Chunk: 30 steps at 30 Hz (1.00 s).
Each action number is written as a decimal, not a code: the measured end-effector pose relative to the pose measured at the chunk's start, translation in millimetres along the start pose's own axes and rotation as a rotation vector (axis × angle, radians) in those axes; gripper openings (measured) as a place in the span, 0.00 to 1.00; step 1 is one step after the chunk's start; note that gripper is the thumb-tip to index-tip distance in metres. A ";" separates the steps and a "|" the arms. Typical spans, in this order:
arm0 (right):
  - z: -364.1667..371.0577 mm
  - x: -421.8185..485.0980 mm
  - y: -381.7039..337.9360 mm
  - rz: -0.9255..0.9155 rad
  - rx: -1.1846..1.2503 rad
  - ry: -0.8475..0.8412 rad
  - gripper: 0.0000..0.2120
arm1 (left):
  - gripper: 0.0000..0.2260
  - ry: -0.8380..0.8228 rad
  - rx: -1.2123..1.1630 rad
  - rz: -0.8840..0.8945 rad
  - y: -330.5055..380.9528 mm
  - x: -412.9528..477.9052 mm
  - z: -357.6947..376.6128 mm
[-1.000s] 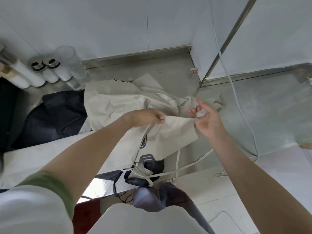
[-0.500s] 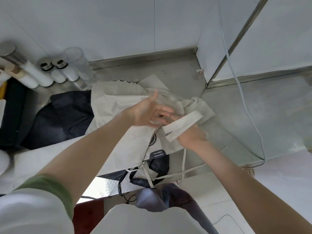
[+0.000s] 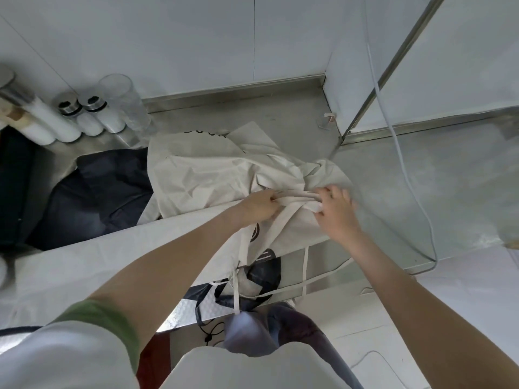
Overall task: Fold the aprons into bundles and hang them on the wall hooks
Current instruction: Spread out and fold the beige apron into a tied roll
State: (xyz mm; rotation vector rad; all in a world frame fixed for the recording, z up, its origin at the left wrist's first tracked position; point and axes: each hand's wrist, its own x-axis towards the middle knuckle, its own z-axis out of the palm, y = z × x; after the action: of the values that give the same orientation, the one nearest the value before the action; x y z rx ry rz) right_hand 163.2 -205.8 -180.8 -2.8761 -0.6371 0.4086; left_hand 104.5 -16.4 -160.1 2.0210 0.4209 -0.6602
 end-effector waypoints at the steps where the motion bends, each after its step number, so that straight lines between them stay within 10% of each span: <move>1: 2.6 2.0 7.6 0.074 0.050 -0.009 0.21 | 0.08 0.003 -0.037 -0.021 2.1 0.7 1.8; 6: 3.6 4.4 29.8 0.320 0.374 -0.198 0.07 | 0.15 -0.052 -0.119 -0.024 8.2 1.4 7.3; 12: 9.8 7.1 44.2 0.393 0.488 -0.170 0.19 | 0.36 0.112 0.551 0.418 2.4 3.3 26.4; 16: 6.4 10.2 42.9 0.534 0.794 -0.181 0.17 | 0.51 -0.047 0.902 0.318 -10.5 10.3 50.1; 20: 7.2 8.7 44.5 0.611 1.138 -0.307 0.18 | 0.44 -0.079 0.948 0.346 -13.6 13.7 58.6; 26: 20.5 3.5 51.3 0.416 0.908 -0.196 0.09 | 0.59 -0.206 1.163 0.526 -29.6 35.8 48.8; 30: 25.9 6.2 58.7 0.504 0.857 -0.060 0.10 | 0.46 -0.207 1.305 0.602 -34.9 30.8 42.2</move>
State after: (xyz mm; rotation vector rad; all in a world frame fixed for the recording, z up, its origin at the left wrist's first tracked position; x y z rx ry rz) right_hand 183.7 -253.0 -219.6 -2.1447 0.2475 0.6387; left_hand 98.5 -34.4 -219.9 2.9791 -0.9859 -0.8218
